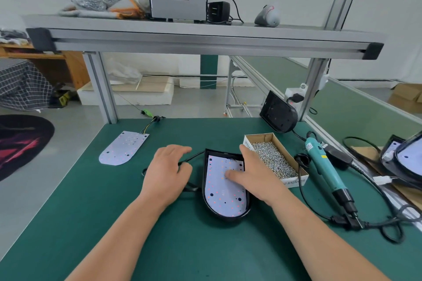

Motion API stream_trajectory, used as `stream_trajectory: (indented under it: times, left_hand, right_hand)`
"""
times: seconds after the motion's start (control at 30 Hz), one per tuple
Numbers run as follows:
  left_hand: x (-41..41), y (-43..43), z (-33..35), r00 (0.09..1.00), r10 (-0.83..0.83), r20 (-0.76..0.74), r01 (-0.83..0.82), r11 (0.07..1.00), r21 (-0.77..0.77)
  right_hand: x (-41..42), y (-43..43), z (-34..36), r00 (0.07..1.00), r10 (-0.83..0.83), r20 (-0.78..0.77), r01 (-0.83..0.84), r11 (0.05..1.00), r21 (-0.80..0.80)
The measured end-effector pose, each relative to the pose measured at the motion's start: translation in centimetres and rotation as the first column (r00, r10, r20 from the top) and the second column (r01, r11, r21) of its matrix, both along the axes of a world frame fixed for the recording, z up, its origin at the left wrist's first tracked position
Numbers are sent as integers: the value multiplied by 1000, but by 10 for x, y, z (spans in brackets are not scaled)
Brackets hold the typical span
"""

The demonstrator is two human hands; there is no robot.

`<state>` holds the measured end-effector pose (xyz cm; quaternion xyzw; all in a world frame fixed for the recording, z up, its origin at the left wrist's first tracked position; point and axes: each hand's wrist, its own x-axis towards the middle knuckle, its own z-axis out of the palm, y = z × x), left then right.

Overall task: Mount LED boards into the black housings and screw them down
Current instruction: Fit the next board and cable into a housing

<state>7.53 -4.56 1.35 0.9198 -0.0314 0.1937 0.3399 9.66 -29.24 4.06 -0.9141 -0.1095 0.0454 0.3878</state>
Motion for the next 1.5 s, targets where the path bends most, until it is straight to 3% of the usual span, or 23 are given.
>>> stream_trajectory:
  times: [0.33, 0.5, 0.6, 0.7, 0.83, 1.1, 1.17, 1.27, 1.33, 1.4, 1.5]
  left_hand:
    - [-7, 3, 7, 997, 60, -45, -61, 998, -11]
    - [-10, 12, 17, 990, 88, -107, -96, 992, -76]
    - [-10, 22, 20, 956, -51, -290, 67, 997, 44]
    - [-8, 25, 18, 910, -30, -414, 135, 965, 227]
    - [-6, 33, 15, 933, -33, -358, 117, 969, 216]
    - [-7, 21, 6, 990, -49, -132, 52, 998, 19]
    - [-9, 19, 9, 994, -93, -56, 92, 995, -32]
    - [-15, 20, 15, 977, -181, -112, 173, 982, -75]
    - [-17, 25, 16, 945, -242, -222, 202, 961, -187]
    - [-17, 37, 18, 914, -284, -288, 190, 930, -314]
    - [-17, 52, 23, 929, -286, -235, 149, 870, -470]
  right_hand:
    - [0, -11, 2, 997, -18, 76, 12, 997, 73]
    - [-5, -34, 27, 986, -93, 141, 41, 942, 332]
    - [-11, -73, 39, 951, -181, 249, 126, 967, 222]
    - [-14, -120, 32, 890, -320, 326, 334, 942, 11]
    - [-24, -172, 7, 830, -449, 330, 532, 814, -231]
    - [-33, -188, 2, 877, -430, 215, 477, 725, -497]
    - [-32, -188, 0, 869, -462, 176, 491, 766, -415]
    - [-31, -194, -3, 857, -514, 36, 516, 856, -42]
    - [-32, -198, -5, 846, -533, -25, 526, 823, 214]
    - [-32, -199, -6, 834, -543, -98, 526, 729, 438]
    - [-33, -197, -3, 836, -526, -155, 514, 654, 556]
